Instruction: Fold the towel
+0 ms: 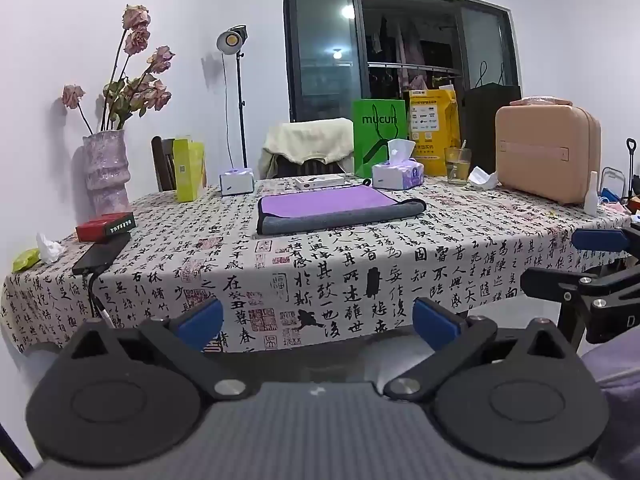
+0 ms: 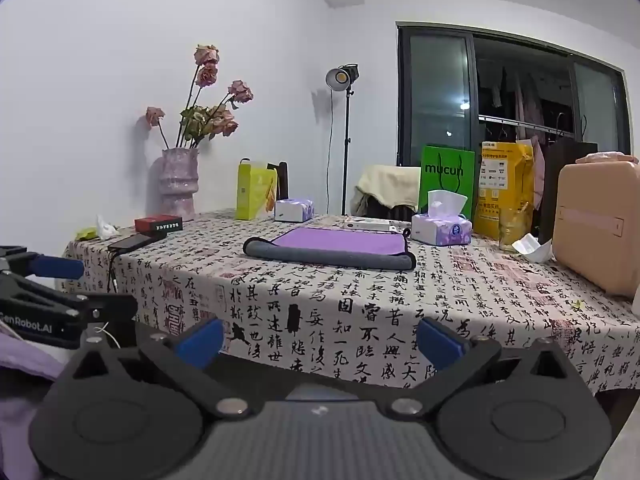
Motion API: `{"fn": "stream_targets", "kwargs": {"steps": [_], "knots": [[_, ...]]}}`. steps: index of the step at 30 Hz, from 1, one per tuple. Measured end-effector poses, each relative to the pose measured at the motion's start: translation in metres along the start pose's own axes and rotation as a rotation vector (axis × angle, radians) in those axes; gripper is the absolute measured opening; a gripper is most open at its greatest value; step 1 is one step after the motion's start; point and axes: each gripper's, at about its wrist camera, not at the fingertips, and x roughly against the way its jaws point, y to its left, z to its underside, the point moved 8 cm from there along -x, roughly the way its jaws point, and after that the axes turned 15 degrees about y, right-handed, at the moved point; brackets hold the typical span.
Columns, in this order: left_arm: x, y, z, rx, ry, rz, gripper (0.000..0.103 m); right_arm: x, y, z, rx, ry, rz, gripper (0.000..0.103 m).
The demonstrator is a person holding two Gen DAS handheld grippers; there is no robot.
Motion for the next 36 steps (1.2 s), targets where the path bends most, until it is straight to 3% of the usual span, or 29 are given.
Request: {"fn": "stream_targets", "kwargs": {"steps": [36], "knots": [[0.0009, -0.0018, -0.0026, -0.005, -0.001, 0.003, 0.103, -0.002, 0.0038, 0.0012, -0.004, 0.004, -0.011, 0.103]]}}
